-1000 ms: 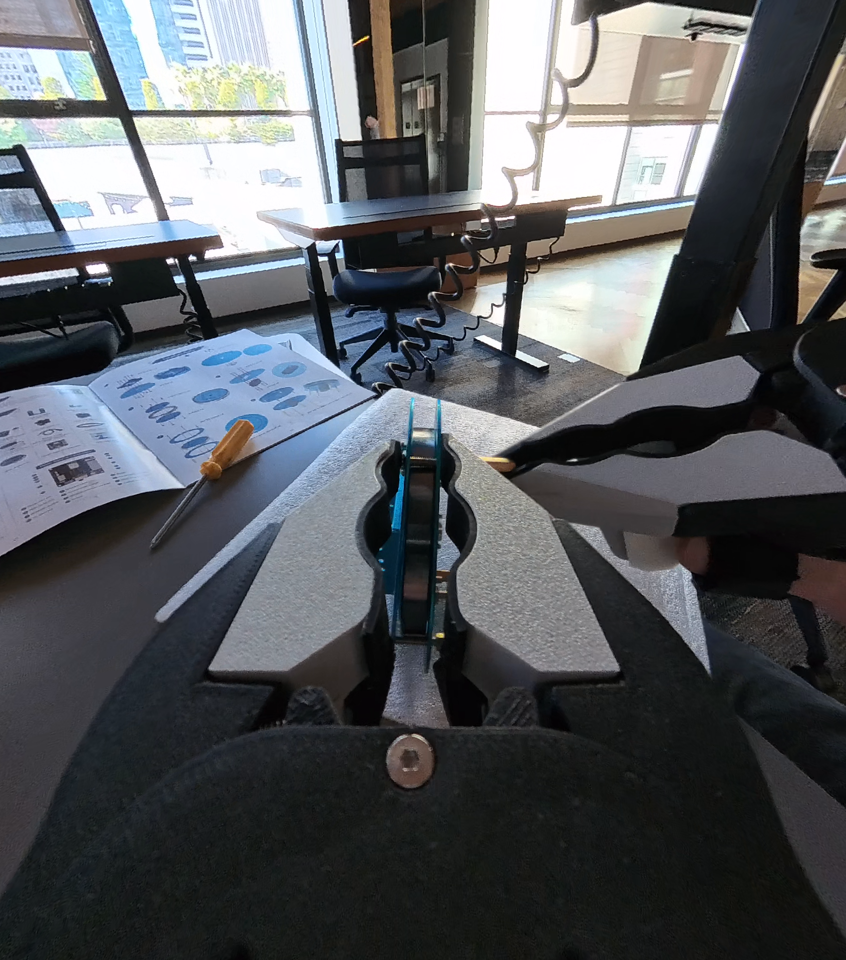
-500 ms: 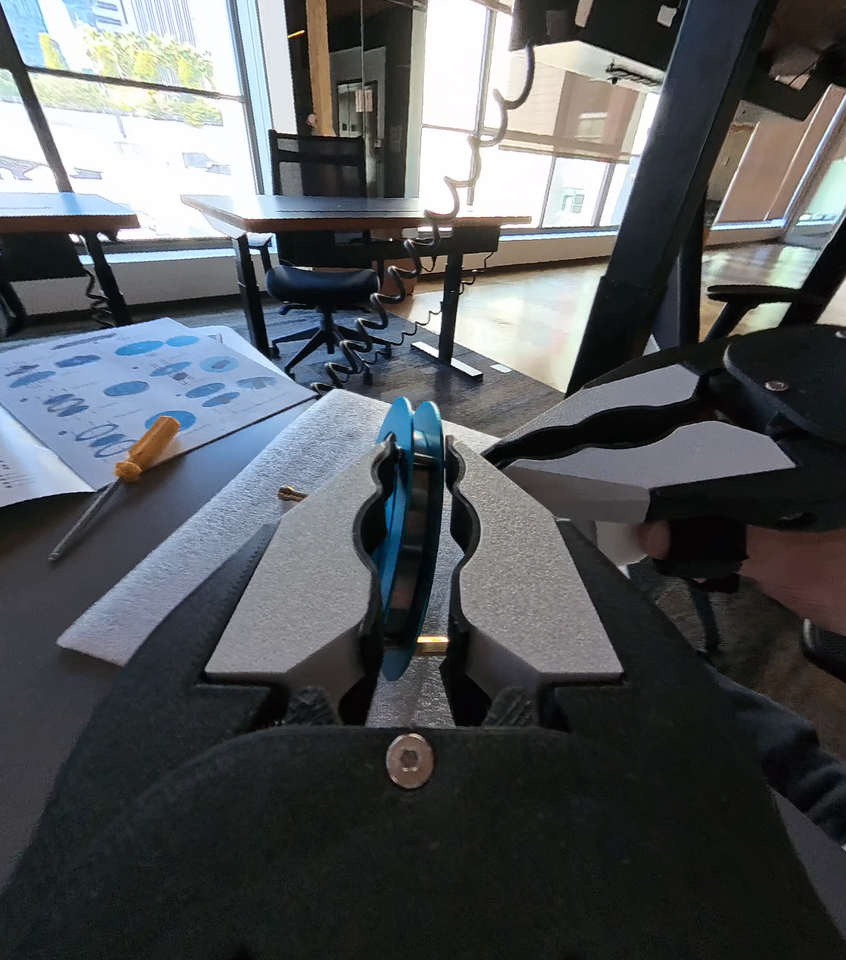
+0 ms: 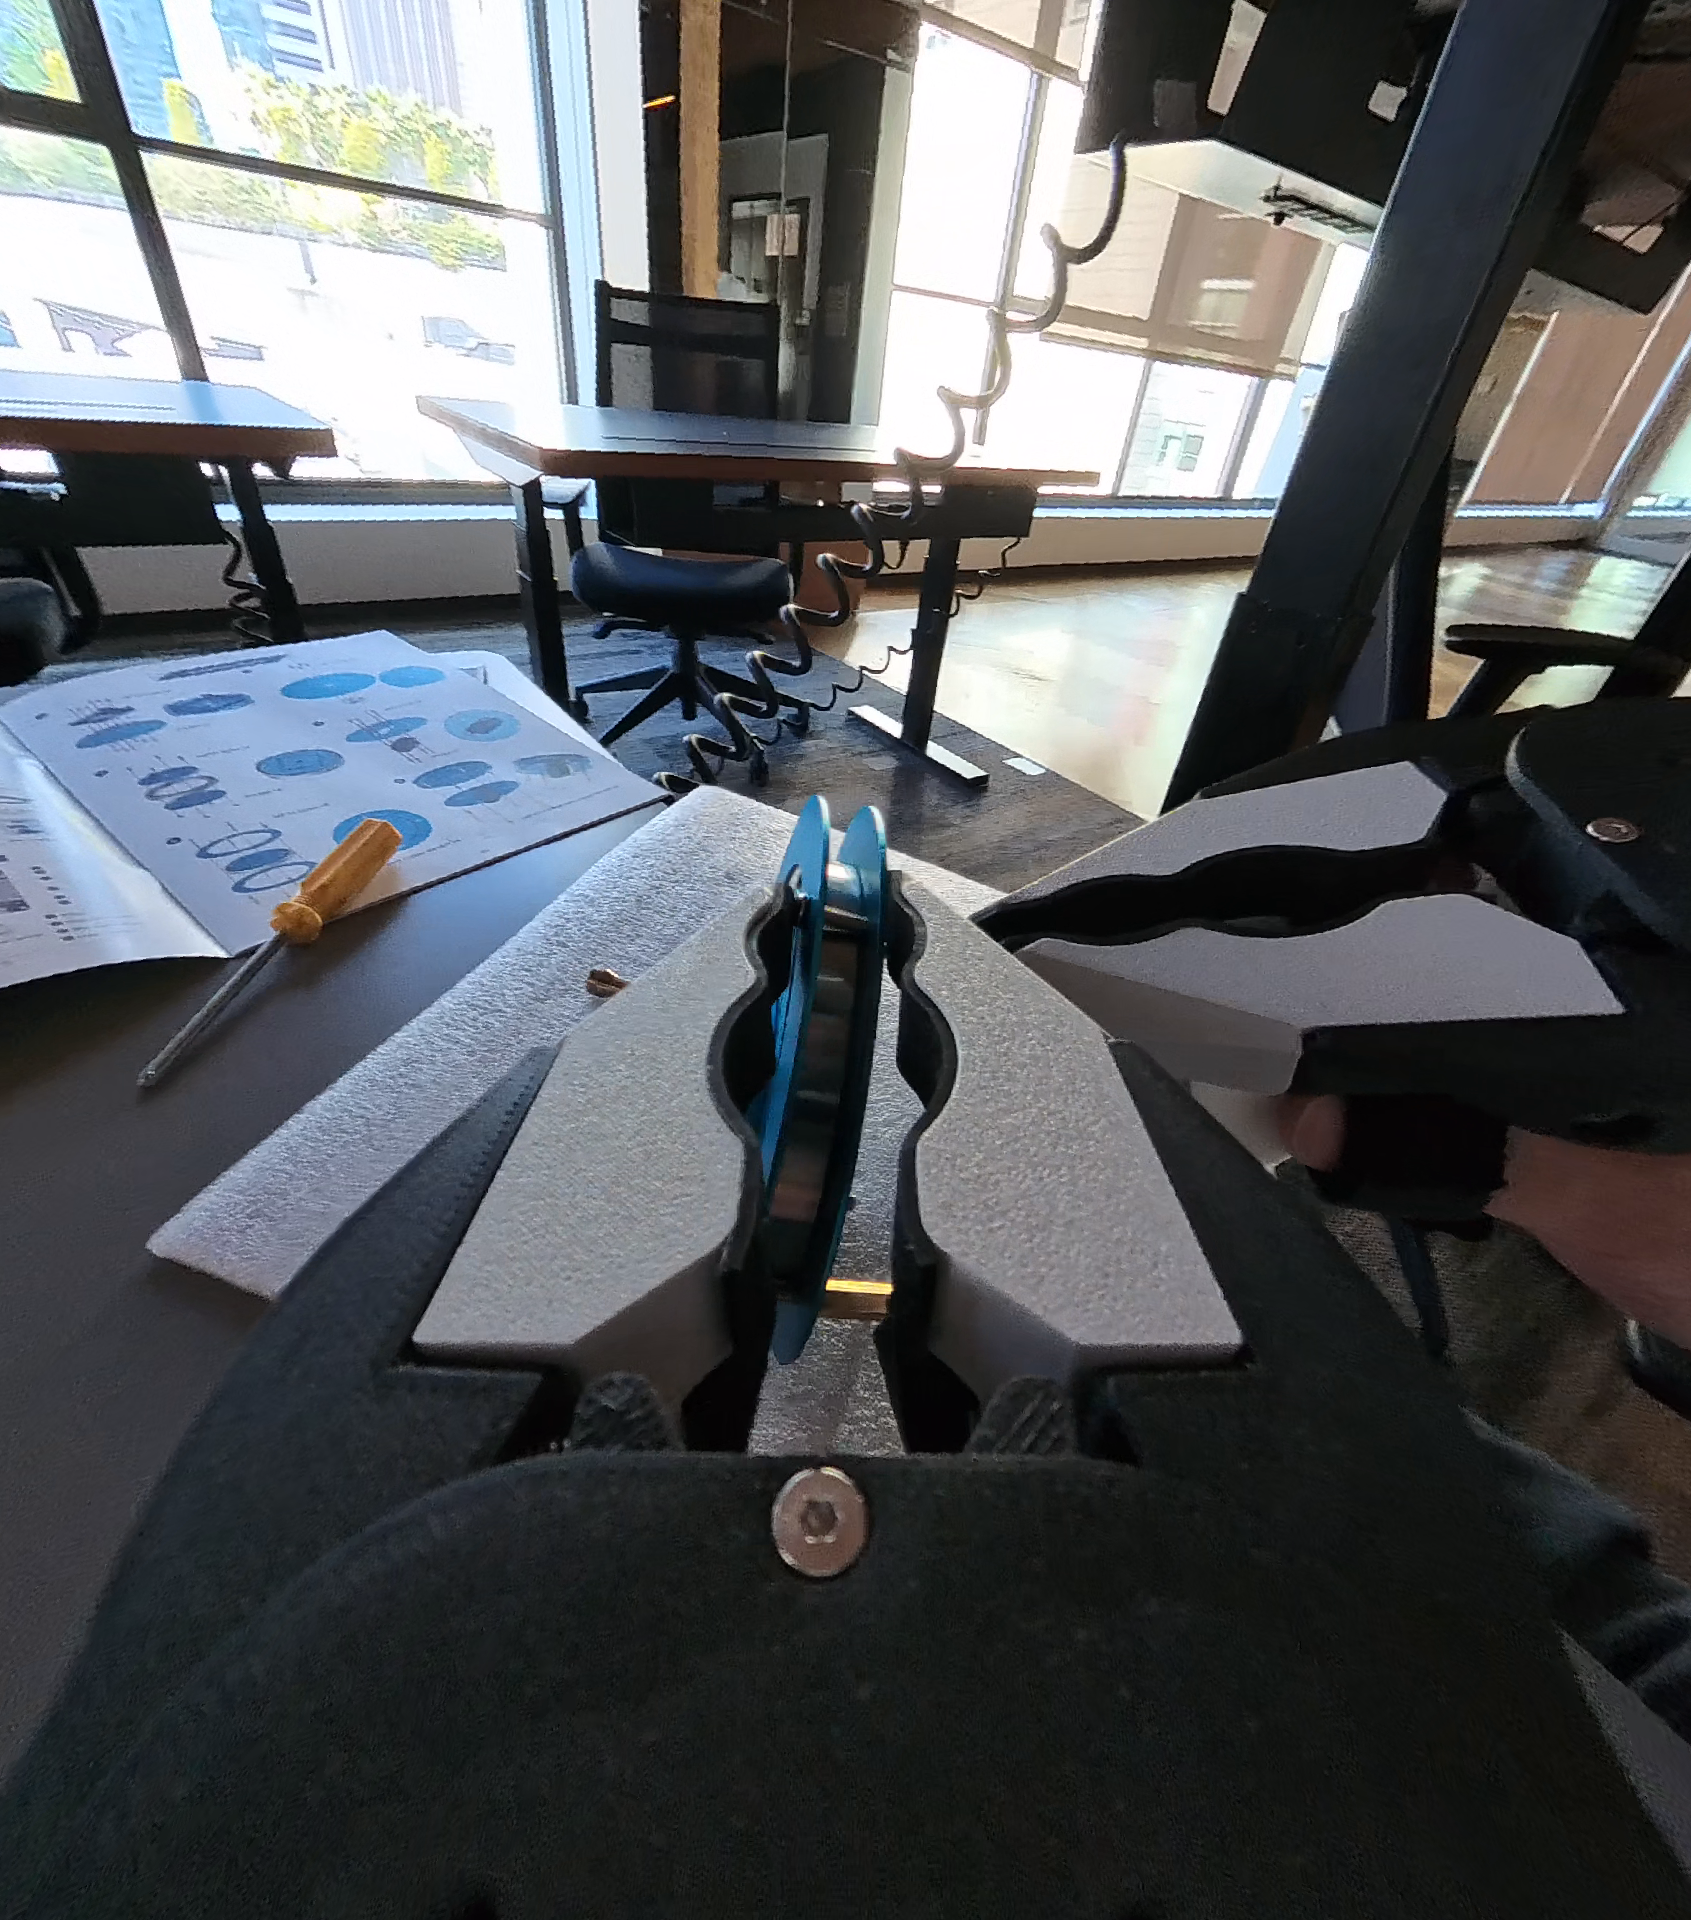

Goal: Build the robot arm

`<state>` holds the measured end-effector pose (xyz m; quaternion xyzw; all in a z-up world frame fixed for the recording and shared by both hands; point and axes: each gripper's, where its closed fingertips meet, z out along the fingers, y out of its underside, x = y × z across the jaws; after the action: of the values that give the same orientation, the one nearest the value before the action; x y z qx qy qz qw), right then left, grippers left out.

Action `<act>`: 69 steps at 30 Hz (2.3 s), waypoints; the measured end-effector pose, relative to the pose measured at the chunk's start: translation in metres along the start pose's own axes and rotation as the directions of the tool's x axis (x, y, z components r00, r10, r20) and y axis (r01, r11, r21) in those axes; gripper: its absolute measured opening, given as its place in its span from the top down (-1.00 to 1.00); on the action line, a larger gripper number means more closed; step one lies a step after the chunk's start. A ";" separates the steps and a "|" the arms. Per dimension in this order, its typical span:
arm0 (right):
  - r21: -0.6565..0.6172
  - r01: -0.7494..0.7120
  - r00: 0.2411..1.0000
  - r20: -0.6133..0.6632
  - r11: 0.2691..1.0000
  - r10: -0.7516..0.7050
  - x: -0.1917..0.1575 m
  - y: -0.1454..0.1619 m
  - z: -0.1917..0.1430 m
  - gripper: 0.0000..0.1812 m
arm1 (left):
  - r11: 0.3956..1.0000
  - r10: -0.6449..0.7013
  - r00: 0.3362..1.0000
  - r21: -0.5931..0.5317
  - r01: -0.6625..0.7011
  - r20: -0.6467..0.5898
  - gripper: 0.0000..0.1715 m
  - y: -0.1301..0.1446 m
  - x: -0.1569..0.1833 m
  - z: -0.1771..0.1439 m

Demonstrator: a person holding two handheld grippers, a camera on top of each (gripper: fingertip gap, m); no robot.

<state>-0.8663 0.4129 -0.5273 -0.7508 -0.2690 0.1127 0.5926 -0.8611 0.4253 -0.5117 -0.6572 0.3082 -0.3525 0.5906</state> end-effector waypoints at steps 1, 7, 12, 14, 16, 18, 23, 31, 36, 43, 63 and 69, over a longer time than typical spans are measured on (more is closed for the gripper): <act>-0.001 -0.001 1.000 -0.002 1.000 0.001 0.000 0.000 0.000 0.96 | 1.000 0.012 1.000 0.000 -0.012 0.011 0.82 0.000 0.000 0.000; -0.008 -0.002 1.000 -0.011 1.000 0.002 0.000 -0.001 0.001 0.96 | 1.000 0.006 1.000 -0.004 -0.006 0.013 0.82 0.000 -0.002 0.000; -0.034 0.006 1.000 -0.004 0.999 -0.006 0.000 -0.002 0.003 0.96 | 1.000 -0.007 1.000 -0.003 0.007 0.012 0.83 0.000 -0.005 0.000; -0.042 -0.001 1.000 0.002 0.999 0.001 -0.001 -0.002 0.004 0.96 | 0.999 -0.039 0.999 -0.002 0.039 -0.007 0.82 -0.001 -0.005 -0.001; -0.043 0.008 1.000 -0.005 0.999 -0.008 -0.001 -0.002 0.003 0.96 | 0.996 -0.092 0.995 -0.001 0.092 -0.043 0.82 -0.001 -0.004 -0.003; -0.041 0.009 1.000 -0.010 0.999 -0.010 -0.001 -0.002 0.003 0.96 | 0.991 -0.136 0.988 -0.003 0.136 -0.069 0.80 -0.001 -0.003 -0.003; -0.049 0.007 1.000 -0.009 0.999 -0.007 0.000 -0.001 0.003 0.96 | 0.986 -0.165 0.984 -0.009 0.165 -0.067 0.80 -0.002 -0.003 -0.002; -0.056 -0.016 1.000 0.001 0.998 0.016 0.000 -0.004 0.009 0.96 | 0.990 -0.142 0.990 0.008 0.142 -0.025 0.82 -0.003 -0.011 -0.002; -0.055 -0.325 0.935 0.128 0.944 0.330 -0.004 -0.006 0.012 0.96 | 0.993 -0.120 0.993 0.005 0.120 -0.024 0.82 -0.003 -0.014 -0.001; -0.117 -0.745 0.578 0.378 0.657 0.723 -0.011 -0.011 0.010 0.94 | 0.998 -0.068 0.998 0.005 0.068 -0.011 0.83 -0.003 -0.014 -0.001; -0.047 -0.674 0.701 0.276 0.737 0.658 -0.005 -0.008 0.002 0.96 | 1.000 -0.026 0.999 0.016 0.026 0.025 0.84 -0.003 -0.015 -0.001; -0.043 -0.751 0.598 0.380 0.659 0.706 -0.006 -0.010 0.000 0.95 | 1.000 -0.014 1.000 0.017 0.014 0.028 0.84 -0.003 -0.013 -0.001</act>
<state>-0.8741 0.4113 -0.5190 -0.7224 -0.0361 0.4980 0.4783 -0.8697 0.4360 -0.5102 -0.6594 0.2924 -0.3499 0.5977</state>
